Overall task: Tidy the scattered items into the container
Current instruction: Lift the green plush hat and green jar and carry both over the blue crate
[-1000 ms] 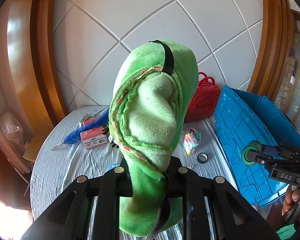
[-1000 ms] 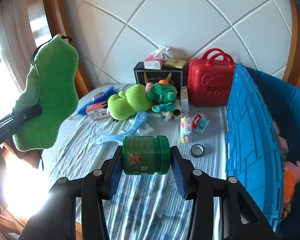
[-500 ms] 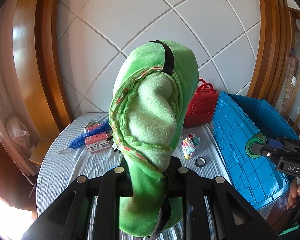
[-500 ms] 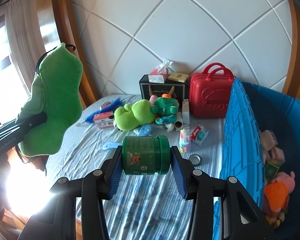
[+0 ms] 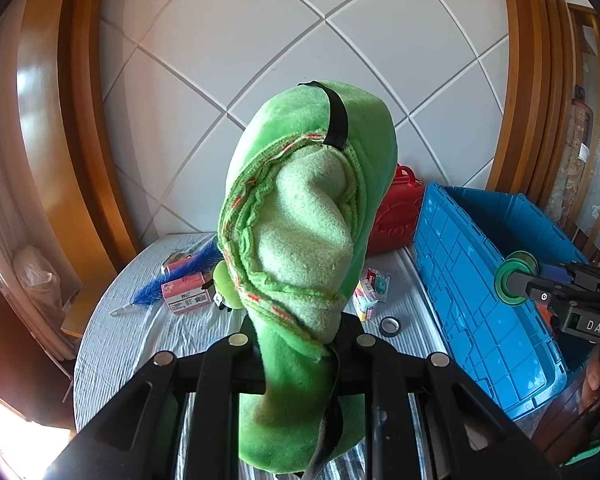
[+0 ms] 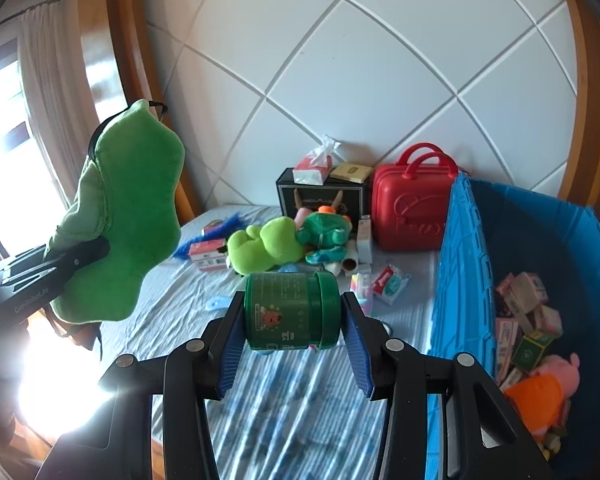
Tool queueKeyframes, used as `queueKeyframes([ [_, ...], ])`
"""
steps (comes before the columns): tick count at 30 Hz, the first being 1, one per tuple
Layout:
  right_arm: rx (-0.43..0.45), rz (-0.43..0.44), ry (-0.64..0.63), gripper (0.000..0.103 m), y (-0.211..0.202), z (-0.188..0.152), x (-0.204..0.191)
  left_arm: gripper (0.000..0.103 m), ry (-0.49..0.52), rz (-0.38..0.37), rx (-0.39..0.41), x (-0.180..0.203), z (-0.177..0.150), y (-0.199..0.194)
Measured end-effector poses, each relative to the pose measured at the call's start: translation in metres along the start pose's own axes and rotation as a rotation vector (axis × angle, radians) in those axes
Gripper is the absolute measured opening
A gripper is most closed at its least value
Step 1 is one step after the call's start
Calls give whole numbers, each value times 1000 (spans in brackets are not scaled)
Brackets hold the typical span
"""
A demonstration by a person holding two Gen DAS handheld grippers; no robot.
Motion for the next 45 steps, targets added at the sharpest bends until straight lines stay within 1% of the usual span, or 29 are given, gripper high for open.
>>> queueKeyframes([
  [8, 12, -10, 24, 45, -14, 5, 32, 19, 25, -23, 13, 39, 18, 8],
  [14, 17, -30, 46, 45, -20, 10, 66, 19, 48, -42, 19, 71, 34, 19],
  [28, 46, -80, 102, 45, -40, 24, 134, 19, 104, -114, 25, 141, 67, 50],
  [35, 61, -120, 139, 45, -49, 28, 164, 19, 141, -180, 32, 180, 84, 67],
  [41, 82, -166, 188, 45, -63, 27, 193, 19, 197, -263, 35, 227, 102, 85],
  [45, 103, -201, 226, 45, -75, 28, 216, 19, 246, -315, 46, 259, 115, 88],
])
Point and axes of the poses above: each gripper's, at about its wrist camera, not at the fingertips, and y roughly the way its jaws point, x to its right, z to its top, the point moved 6 cm from there along y, roughly the way its jaws point, and after that the axes turned 11 degrees about y, right-handed, at the moved point
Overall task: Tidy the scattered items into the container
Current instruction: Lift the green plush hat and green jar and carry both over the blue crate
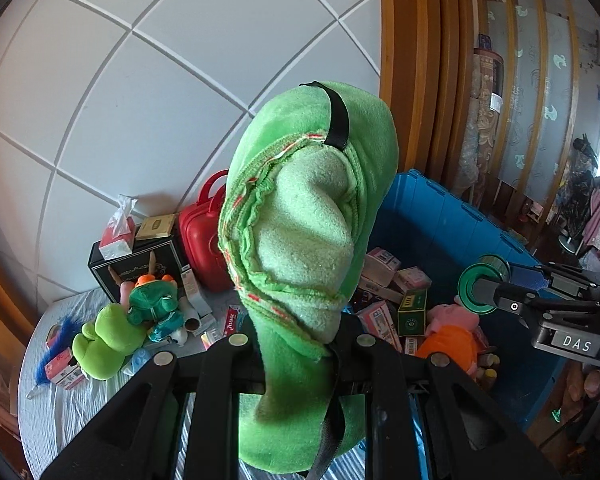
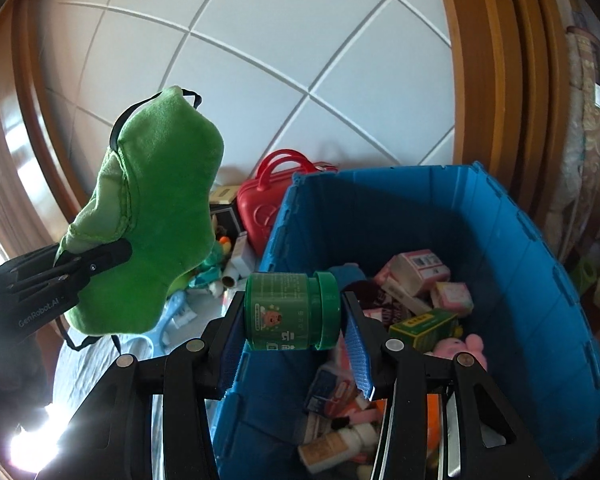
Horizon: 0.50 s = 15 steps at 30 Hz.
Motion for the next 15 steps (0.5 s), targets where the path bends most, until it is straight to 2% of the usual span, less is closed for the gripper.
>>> queueKeyframes([
  [15, 63, -114, 124, 45, -25, 13, 81, 19, 116, -156, 33, 80, 59, 35],
])
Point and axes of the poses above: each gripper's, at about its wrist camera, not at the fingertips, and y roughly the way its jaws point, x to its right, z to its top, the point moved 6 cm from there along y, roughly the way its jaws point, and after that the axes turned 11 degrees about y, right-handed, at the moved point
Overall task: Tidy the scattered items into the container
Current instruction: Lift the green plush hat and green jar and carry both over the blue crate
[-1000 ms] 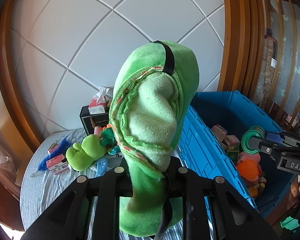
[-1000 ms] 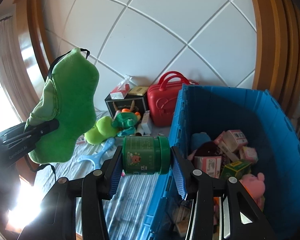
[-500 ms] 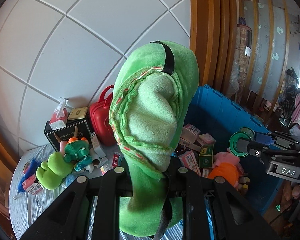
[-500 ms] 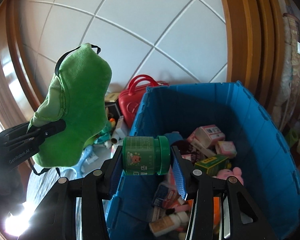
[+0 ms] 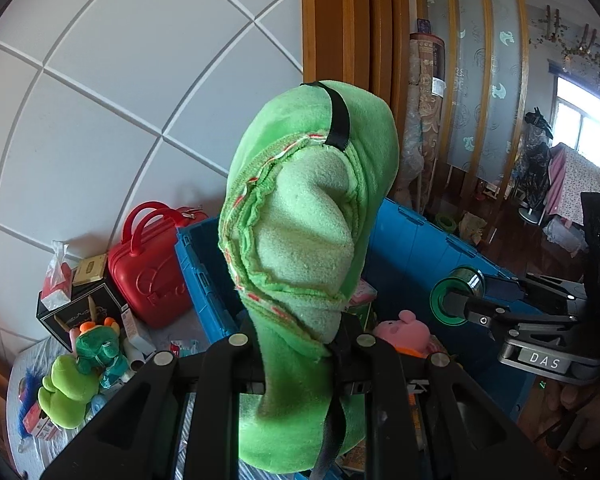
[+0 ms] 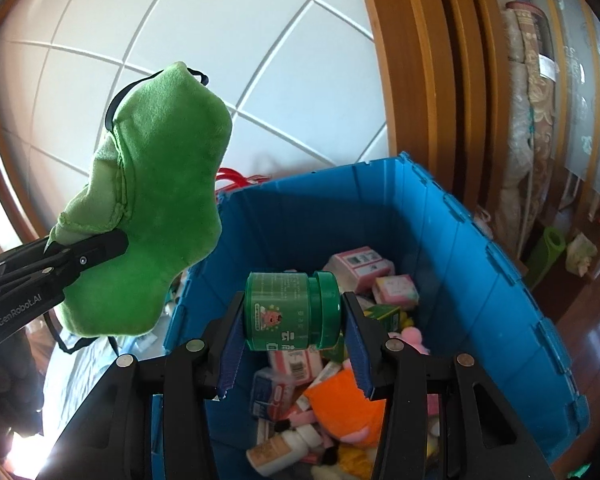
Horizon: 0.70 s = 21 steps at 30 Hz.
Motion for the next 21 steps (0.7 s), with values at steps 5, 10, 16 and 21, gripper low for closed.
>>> queueKeyframes([
  [5, 10, -21, 19, 45, -1, 4, 15, 19, 22, -20, 7, 14, 13, 9],
  [10, 15, -38, 33, 45, 1, 7, 26, 19, 32, -37, 0, 22, 19, 20],
  [16, 12, -57, 50, 45, 2, 8, 38, 19, 39, -50, -5, 26, 23, 29],
  [21, 11, -69, 59, 45, 3, 9, 46, 19, 43, -65, -8, 32, 25, 35],
])
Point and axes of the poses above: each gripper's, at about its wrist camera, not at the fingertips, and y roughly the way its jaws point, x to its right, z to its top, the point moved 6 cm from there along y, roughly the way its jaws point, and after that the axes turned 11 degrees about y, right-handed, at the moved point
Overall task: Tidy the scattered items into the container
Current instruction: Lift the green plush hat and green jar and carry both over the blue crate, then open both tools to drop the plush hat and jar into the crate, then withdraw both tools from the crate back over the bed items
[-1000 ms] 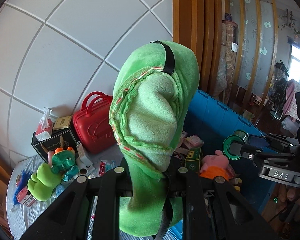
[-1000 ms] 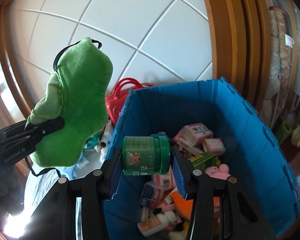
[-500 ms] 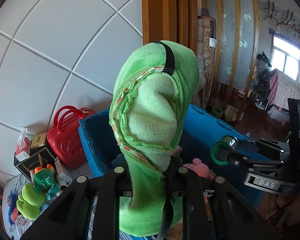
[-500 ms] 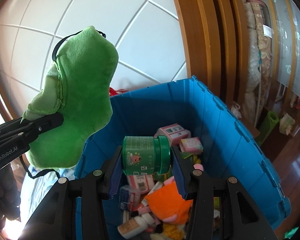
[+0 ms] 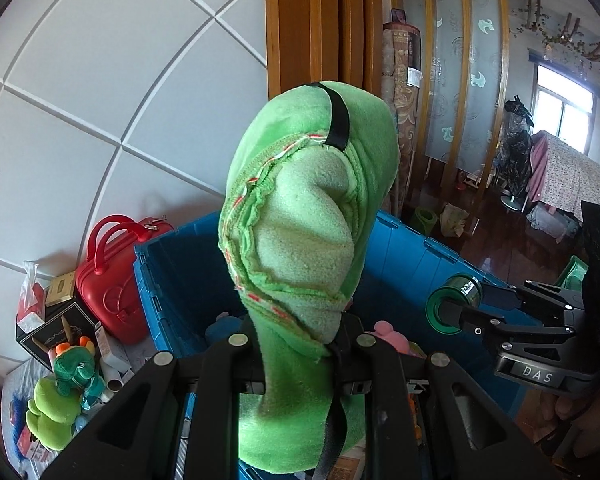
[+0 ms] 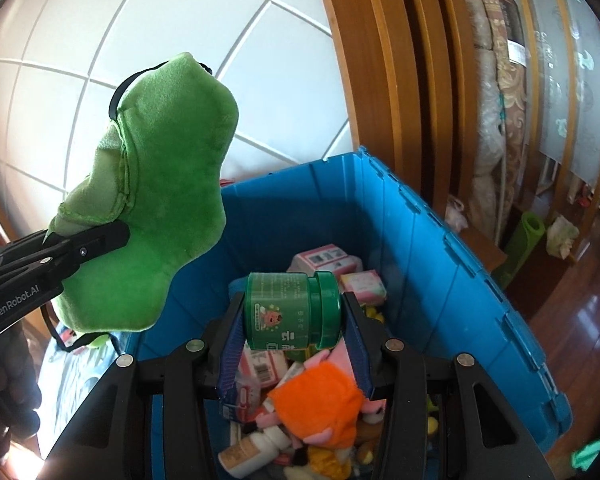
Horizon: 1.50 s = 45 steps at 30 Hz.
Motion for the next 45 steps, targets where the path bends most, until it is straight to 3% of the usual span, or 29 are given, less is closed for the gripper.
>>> queueKeyframes([
  [15, -2, -30, 18, 45, 4, 4, 17, 19, 10, -18, 13, 6, 12, 10],
  [18, 2, -26, 11, 45, 3, 5, 16, 21, -4, 6, 20, 2, 15, 11],
  [19, 10, -24, 4, 46, 2, 6, 15, 43, -17, 25, 15, -1, 15, 11],
  [20, 23, -26, -4, 51, 1, 7, 13, 86, -38, 43, 16, -5, 15, 11],
  [21, 34, -33, -11, 81, 0, 8, 11, 103, -62, 63, 29, -10, 15, 8],
  [22, 43, -38, -17, 100, 0, 8, 10, 103, -73, 75, 39, -14, 14, 5],
  [23, 53, -37, -20, 103, -1, 8, 8, 103, -70, 79, 36, -16, 13, 5],
  [32, 49, -2, -25, 103, 4, 12, -6, 103, -109, 102, 19, -42, -12, -10],
  [45, 22, 71, -92, 103, 9, -11, -70, 103, -175, 142, -4, -85, -60, -44],
])
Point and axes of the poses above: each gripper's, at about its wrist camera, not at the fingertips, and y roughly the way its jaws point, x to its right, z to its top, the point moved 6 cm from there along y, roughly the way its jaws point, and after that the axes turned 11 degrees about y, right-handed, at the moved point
